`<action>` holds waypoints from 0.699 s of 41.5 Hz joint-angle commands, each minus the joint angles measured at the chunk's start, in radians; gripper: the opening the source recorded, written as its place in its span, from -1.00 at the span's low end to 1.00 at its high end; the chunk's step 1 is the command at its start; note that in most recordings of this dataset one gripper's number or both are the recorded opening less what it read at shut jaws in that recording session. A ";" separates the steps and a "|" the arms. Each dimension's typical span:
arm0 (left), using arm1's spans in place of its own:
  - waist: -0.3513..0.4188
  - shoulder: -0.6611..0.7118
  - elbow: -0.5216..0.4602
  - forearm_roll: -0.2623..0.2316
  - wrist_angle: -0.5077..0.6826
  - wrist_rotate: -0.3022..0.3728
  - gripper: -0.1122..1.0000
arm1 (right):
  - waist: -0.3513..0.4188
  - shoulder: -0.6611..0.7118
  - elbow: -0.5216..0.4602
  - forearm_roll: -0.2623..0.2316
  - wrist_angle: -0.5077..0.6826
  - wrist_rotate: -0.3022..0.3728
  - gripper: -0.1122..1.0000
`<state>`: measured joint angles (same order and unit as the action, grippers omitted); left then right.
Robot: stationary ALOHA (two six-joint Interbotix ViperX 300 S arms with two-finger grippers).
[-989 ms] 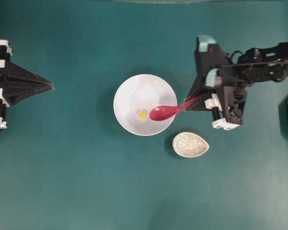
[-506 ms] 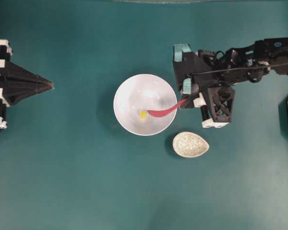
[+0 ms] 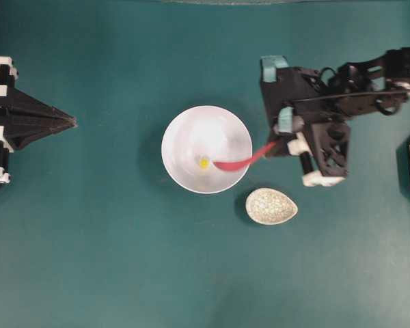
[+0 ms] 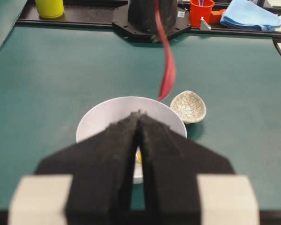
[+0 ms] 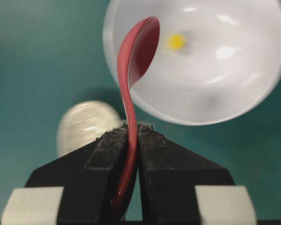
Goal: Scoop the yellow hexagonal prism block from the bowl with a spoon using the right arm.
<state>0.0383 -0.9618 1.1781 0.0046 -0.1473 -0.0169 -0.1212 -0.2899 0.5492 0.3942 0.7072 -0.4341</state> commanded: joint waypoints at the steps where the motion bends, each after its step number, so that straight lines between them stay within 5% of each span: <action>1: 0.002 0.006 -0.021 0.000 -0.005 -0.002 -0.79 | 0.017 -0.052 0.011 0.006 0.017 0.034 -0.61; 14: 0.002 0.011 -0.021 0.002 -0.005 0.000 -0.79 | 0.109 -0.153 0.140 0.005 0.023 0.229 -0.61; 29: 0.002 0.011 -0.021 0.002 -0.006 0.000 -0.79 | 0.212 -0.143 0.259 0.005 -0.158 0.311 -0.61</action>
<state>0.0368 -0.9587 1.1781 0.0031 -0.1473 -0.0184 0.0828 -0.4295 0.8084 0.3958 0.5906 -0.1243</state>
